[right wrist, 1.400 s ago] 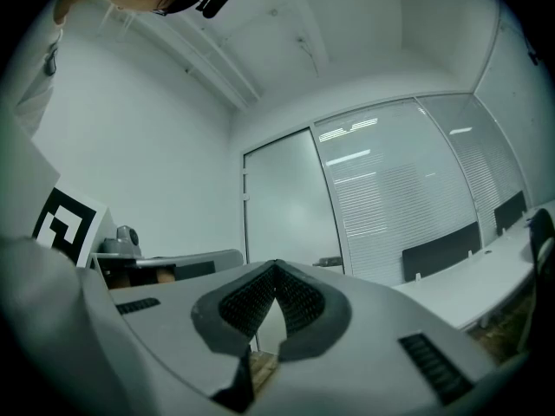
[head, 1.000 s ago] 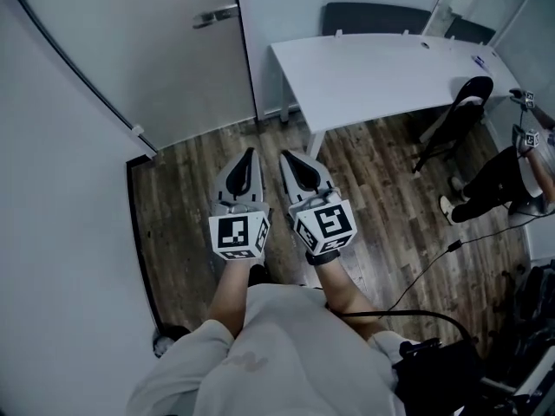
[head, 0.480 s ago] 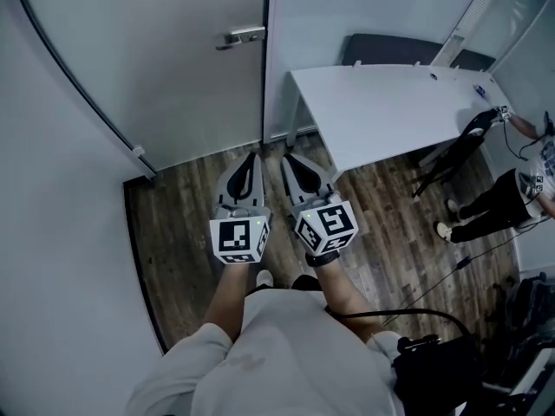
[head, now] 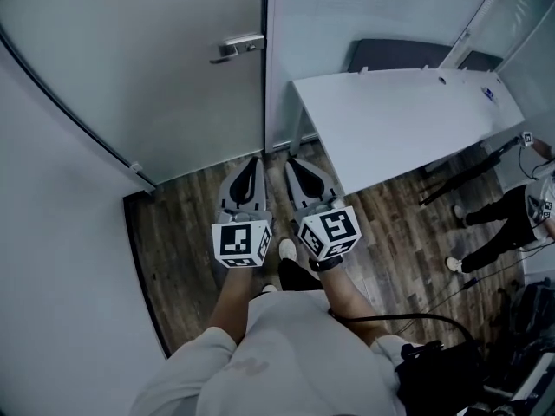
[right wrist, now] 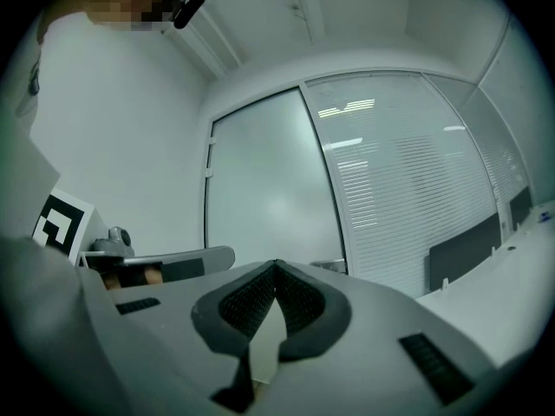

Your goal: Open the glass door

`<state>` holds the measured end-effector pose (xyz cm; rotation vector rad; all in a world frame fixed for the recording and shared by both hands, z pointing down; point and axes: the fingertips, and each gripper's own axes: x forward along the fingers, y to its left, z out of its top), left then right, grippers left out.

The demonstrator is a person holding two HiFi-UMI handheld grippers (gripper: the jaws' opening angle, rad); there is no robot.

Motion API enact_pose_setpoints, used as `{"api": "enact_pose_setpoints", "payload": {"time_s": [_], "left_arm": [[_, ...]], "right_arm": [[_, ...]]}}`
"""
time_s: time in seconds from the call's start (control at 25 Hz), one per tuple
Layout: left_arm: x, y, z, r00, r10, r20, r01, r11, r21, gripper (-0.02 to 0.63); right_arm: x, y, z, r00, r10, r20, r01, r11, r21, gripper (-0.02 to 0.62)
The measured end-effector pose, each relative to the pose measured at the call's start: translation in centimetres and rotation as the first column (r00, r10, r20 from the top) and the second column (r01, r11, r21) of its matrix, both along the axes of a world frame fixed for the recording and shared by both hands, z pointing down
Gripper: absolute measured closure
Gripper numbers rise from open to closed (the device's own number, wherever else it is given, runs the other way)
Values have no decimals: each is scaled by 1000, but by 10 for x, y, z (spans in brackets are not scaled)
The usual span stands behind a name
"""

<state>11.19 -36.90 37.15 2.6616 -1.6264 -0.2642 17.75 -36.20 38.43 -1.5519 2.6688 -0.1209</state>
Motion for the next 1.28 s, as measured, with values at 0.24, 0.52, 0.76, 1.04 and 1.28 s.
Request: {"api": "enact_pose_setpoints", "payload": {"time_s": [0.24, 0.52, 0.76, 1.04, 1.28], "left_arm": [[21, -79, -23, 999, -27, 28, 25, 999, 46, 604], [41, -146, -23, 998, -62, 16, 61, 998, 6, 604], [56, -181, -7, 999, -44, 32, 45, 999, -28, 604], [55, -238, 15, 999, -2, 35, 4, 999, -49, 604], [38, -295, 1, 997, 49, 52, -49, 999, -16, 604]], "right_arm": [[18, -82, -22, 999, -34, 23, 32, 998, 61, 592], [43, -150, -27, 997, -61, 46, 59, 997, 45, 592], [66, -185, -9, 997, -21, 69, 21, 1000, 1, 592], [64, -236, 12, 998, 28, 57, -26, 999, -29, 592], [50, -286, 2, 996, 84, 36, -84, 996, -8, 592]]}}
